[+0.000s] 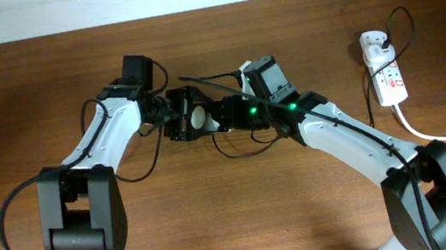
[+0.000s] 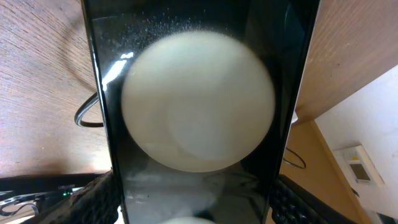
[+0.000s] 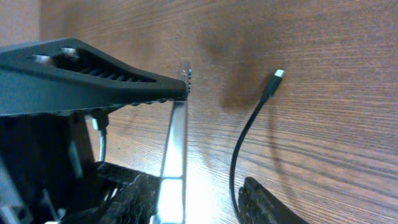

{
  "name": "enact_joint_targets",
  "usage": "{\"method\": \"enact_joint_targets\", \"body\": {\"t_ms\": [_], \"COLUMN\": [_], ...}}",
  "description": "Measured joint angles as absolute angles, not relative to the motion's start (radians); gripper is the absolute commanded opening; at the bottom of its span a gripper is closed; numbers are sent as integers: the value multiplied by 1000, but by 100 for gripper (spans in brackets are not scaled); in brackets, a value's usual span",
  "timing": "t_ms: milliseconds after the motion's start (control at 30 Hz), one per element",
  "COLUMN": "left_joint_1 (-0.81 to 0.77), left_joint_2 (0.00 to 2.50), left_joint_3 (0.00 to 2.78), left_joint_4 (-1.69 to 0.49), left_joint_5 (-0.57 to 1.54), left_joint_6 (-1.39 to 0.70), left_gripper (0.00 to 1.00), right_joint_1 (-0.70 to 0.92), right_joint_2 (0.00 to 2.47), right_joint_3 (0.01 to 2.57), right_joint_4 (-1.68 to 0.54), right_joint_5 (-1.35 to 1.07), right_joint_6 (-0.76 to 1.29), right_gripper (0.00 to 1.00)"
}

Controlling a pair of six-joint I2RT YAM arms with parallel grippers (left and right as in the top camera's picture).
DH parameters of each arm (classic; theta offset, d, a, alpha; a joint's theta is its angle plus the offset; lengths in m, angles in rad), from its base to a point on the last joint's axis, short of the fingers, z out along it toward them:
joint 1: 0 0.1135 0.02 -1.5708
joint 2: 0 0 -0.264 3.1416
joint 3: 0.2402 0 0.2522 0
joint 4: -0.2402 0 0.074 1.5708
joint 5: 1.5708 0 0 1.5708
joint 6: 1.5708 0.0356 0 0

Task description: Plug charger to phone and switch on socket

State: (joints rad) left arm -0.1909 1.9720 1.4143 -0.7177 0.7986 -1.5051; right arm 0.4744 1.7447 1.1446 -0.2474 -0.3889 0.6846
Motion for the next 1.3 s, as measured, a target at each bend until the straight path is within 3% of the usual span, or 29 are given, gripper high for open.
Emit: {"method": "enact_joint_targets", "body": {"t_ms": [167, 333, 400, 633, 667, 700, 867, 1000, 1100, 1167, 1300], "left_joint_1": [-215, -216, -216, -211, -210, -209, -202, -197, -197, -197, -223], "left_joint_2": [1972, 1972, 1973, 1973, 1973, 1973, 1973, 1973, 1973, 1973, 1973], "left_joint_3": [1414, 1414, 1414, 1414, 1415, 1416, 1422, 1427, 1427, 1427, 1428], "left_joint_4": [-718, -718, -718, -717, -716, -716, -709, -710, -710, -710, -717], "left_joint_5": [805, 796, 797, 793, 793, 793, 791, 785, 785, 785, 826], "left_joint_6": [-1508, -1508, -1509, -1511, -1511, -1511, -1508, -1507, -1507, -1510, -1512], "left_gripper": [2, 3, 4, 7, 8, 17, 34, 57, 88, 100, 99], "right_joint_1": [503, 506, 506, 505, 505, 505, 499, 497, 497, 497, 505], "right_joint_2": [1769, 1791, 1791, 1801, 1802, 1802, 1810, 1817, 1817, 1817, 1817], "right_joint_3": [1145, 1145, 1145, 1145, 1145, 1145, 1142, 1141, 1141, 1141, 1141], "right_joint_4": [-192, -185, -185, -162, -156, -155, -113, -88, -88, -75, -51], "right_joint_5": [-389, -389, -389, -386, -386, -385, -402, -416, -416, -424, -475], "right_joint_6": [685, 685, 687, 695, 699, 706, 741, 751, 753, 764, 785], "right_gripper": [44, 30, 20, 9, 4, 4, 4, 4, 4, 4, 4]}}
